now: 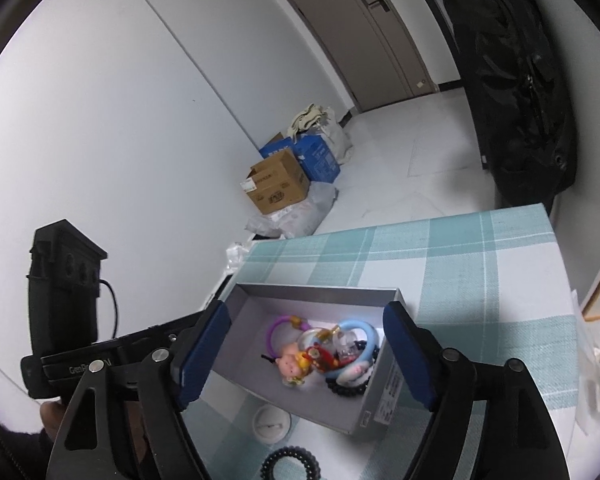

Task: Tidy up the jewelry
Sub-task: 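Carry the doll and red pendant into the box and open both tools, then raise both tools and move the left tool over the white badge, then grasp the white round badge with the left tool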

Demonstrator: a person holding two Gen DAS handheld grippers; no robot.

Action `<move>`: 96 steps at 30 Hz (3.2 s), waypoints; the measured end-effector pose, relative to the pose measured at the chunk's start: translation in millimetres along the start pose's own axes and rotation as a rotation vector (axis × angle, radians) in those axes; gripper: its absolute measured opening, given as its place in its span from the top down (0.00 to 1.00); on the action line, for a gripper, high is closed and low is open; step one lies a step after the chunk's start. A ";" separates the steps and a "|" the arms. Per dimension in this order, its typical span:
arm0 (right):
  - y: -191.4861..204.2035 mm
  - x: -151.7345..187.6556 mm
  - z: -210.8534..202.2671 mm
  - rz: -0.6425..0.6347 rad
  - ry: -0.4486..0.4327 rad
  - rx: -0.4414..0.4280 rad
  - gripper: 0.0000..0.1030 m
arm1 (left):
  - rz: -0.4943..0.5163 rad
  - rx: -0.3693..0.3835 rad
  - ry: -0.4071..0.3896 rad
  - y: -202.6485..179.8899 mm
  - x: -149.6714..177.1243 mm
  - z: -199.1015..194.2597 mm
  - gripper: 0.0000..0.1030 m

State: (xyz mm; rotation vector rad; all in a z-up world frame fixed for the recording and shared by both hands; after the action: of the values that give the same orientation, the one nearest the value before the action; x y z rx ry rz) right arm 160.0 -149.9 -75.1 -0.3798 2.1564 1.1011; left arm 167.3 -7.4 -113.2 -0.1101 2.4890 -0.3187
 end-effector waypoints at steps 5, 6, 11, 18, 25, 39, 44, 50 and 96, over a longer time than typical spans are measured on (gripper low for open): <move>8.2 6.4 -3.1 -0.042 0.005 0.014 0.17 | 0.035 -0.037 -0.037 0.1 4.9 -8.5 0.42; 9.4 8.4 -3.2 -0.052 0.009 0.019 0.16 | 0.045 -0.043 -0.048 -0.5 6.0 -11.3 0.42; 14.6 18.3 -5.5 -0.086 0.024 0.048 0.13 | 0.074 -0.078 -0.084 -0.1 13.3 -21.0 0.42; 17.6 33.5 -14.4 -0.105 0.034 0.089 0.08 | 0.073 -0.102 -0.078 7.1 29.3 -26.7 0.40; 22.5 45.5 -26.3 -0.132 0.039 0.144 0.05 | 0.108 -0.083 0.002 8.2 52.7 -22.5 0.33; 28.7 52.6 -44.6 -0.167 0.033 0.176 0.02 | 0.229 -0.200 0.142 -0.7 80.3 25.2 0.31; 28.1 54.7 -50.6 -0.169 0.032 0.186 0.02 | 0.183 -0.237 0.194 9.6 83.8 34.5 0.32; 29.8 58.0 -51.1 -0.181 0.044 0.189 0.02 | 0.210 -0.286 0.176 8.2 83.5 37.3 0.32; 11.1 123.0 2.5 -0.162 0.339 0.254 0.03 | 0.175 -0.088 0.060 5.2 59.7 -18.4 0.64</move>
State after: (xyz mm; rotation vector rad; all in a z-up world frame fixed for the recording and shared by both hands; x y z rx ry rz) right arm 65.7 -135.8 -153.6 -0.6470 2.4735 0.6996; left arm 108.2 -7.8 -134.4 0.0822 2.5507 -0.1404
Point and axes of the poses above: each gripper's, at about its wrist camera, not at the fingertips, and z roughly the way its jaws point, y to its left, x to its underside, the point moved 9 cm from there along z, roughly the way its jaws point, and after that the axes turned 14 degrees about -x, right-handed, at the moved point
